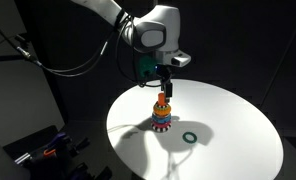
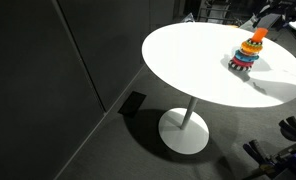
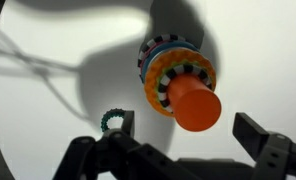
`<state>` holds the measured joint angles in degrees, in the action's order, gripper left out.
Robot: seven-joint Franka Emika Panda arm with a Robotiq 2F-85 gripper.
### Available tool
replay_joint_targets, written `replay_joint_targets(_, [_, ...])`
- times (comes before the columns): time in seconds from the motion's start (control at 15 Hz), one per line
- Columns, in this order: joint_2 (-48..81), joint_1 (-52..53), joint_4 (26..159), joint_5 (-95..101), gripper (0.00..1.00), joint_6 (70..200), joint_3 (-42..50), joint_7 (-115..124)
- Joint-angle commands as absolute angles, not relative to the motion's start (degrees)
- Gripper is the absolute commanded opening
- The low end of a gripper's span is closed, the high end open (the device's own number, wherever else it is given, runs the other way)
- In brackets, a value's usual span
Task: Put the stripped ring on the orange stand
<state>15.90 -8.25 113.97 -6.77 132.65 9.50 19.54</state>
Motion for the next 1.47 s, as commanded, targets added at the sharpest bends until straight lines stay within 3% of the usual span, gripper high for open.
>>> replay_joint_targets(0.0, [15.21,-8.66,113.42,-6.92,1.00,130.37,9.61,16.94])
replay_joint_targets(0.8, [11.26,-9.78,115.69,-5.85,1.00,125.21,9.70,7.84])
replay_joint_targets(1.4, [5.73,-8.53,119.16,6.12,1.00,118.22,10.03,9.84])
